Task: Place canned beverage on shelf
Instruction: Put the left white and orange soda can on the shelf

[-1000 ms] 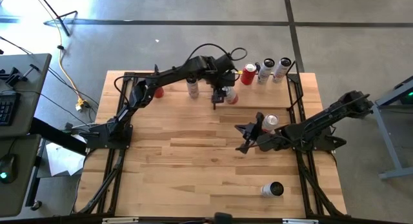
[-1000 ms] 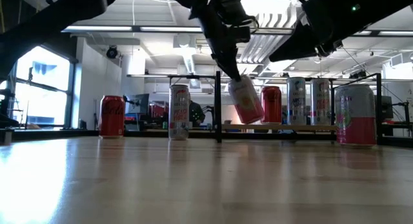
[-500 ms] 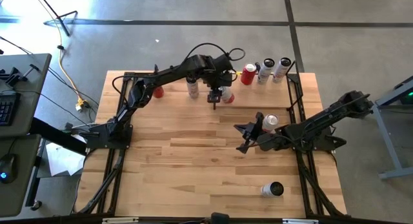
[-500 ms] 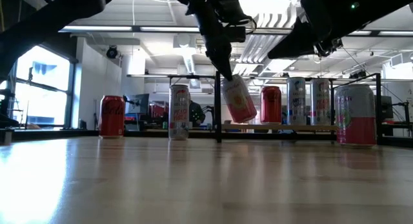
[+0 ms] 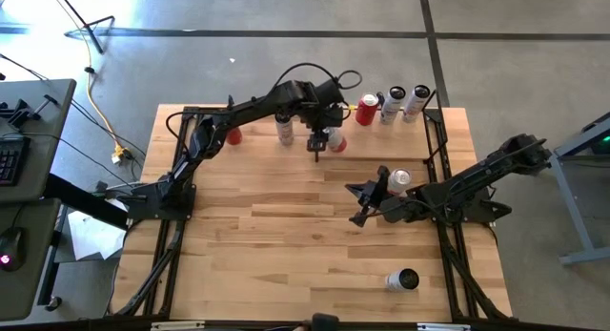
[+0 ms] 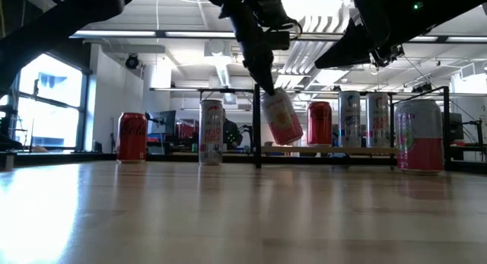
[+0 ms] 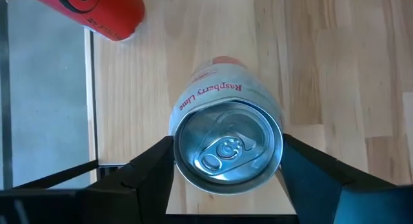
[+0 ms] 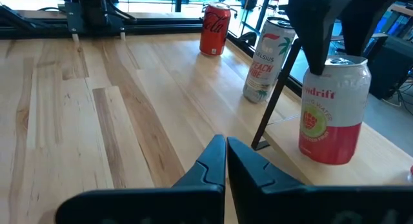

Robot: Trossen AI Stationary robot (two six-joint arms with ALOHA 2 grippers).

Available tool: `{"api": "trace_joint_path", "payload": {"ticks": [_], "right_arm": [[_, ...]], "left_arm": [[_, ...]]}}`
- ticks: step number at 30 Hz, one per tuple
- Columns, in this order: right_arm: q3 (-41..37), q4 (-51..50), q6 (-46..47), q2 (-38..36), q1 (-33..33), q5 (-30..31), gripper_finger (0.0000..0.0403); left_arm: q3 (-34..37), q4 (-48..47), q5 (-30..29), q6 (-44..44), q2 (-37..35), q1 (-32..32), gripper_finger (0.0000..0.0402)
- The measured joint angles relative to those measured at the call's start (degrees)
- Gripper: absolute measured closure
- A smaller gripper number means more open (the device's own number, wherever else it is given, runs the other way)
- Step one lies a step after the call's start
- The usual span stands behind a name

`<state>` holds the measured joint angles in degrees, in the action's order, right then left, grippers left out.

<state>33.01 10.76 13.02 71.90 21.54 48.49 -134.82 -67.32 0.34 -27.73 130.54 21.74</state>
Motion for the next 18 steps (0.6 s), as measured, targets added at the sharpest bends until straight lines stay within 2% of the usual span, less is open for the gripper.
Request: {"api": "trace_joint_path", "payload": {"ticks": [6,14,18], "right_arm": [[0.0,-0.1,0.0,0.0,0.0,0.0,0.0403],[0.0,-0.2,0.0,0.0,0.0,-0.2,0.0403],[0.0,-0.2,-0.7,0.0,0.0,-0.2,0.0403]], "left_arm": [[0.0,1.3,0.0,0.0,0.0,-0.2,0.0125],[-0.1,1.7,0.1,0.0,0.0,-0.3,0.0119],[-0.1,1.7,-3.1,-0.9,-0.1,-0.5,0.0121]]}}
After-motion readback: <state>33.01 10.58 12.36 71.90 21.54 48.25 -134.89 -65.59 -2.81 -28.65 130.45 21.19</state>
